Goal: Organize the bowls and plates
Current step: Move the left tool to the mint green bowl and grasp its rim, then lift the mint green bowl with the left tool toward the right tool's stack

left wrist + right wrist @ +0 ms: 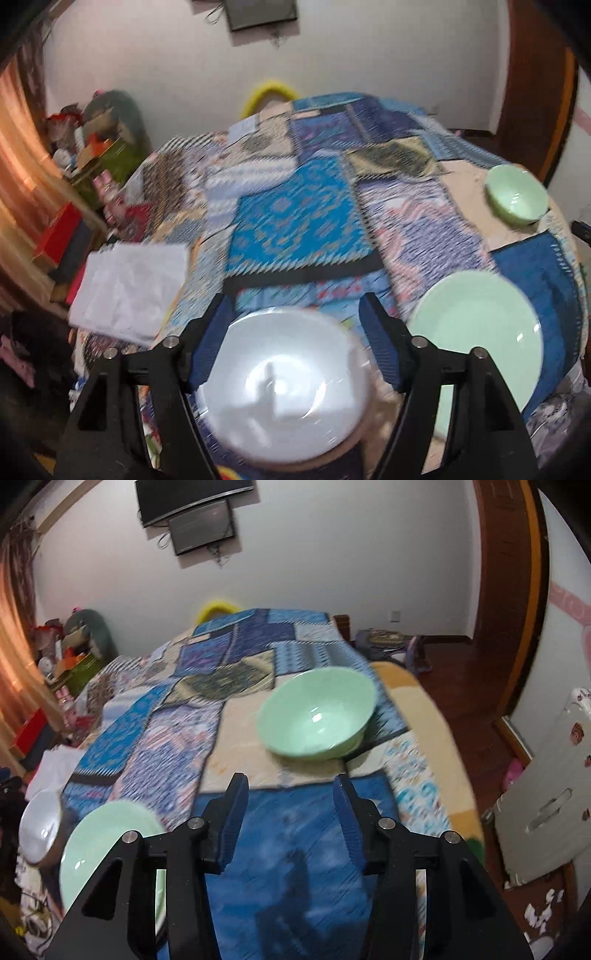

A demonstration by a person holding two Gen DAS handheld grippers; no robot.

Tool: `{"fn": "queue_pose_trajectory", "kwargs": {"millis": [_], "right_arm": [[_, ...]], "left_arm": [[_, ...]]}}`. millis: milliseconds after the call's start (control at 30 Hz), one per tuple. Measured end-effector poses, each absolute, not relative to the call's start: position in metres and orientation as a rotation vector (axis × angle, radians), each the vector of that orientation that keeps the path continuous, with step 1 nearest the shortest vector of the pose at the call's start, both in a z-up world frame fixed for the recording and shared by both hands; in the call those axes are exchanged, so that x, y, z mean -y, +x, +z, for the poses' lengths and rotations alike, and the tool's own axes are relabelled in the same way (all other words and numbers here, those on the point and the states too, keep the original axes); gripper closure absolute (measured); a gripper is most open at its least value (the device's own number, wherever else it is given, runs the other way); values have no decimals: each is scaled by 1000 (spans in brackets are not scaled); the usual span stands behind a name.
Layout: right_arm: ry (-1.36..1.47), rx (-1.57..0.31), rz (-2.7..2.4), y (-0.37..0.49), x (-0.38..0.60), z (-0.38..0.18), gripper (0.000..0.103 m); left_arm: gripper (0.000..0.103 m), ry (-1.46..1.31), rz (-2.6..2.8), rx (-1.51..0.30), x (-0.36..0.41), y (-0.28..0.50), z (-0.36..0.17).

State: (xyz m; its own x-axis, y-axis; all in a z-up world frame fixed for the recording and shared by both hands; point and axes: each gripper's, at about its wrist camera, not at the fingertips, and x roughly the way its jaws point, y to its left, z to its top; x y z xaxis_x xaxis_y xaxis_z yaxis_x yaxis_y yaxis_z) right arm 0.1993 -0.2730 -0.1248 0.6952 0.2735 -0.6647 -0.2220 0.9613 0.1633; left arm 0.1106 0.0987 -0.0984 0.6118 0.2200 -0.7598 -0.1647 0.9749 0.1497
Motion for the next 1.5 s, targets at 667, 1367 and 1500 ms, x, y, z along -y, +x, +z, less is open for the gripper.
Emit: {"fn": "queue_pose_trajectory", "kwargs": {"millis": [667,1367,1500], "right_arm": [[79,-896,191,329,300,-174,75],[-3,-938,459,286,257,-188,88],[6,-950,487,279,250,-191,88]], "left_arm": [[23,59,-115,-883,44,258,-124],[39,164,-252,-1094,108,302,-184],[48,175,-249,-1144,108,304,-196]]}}
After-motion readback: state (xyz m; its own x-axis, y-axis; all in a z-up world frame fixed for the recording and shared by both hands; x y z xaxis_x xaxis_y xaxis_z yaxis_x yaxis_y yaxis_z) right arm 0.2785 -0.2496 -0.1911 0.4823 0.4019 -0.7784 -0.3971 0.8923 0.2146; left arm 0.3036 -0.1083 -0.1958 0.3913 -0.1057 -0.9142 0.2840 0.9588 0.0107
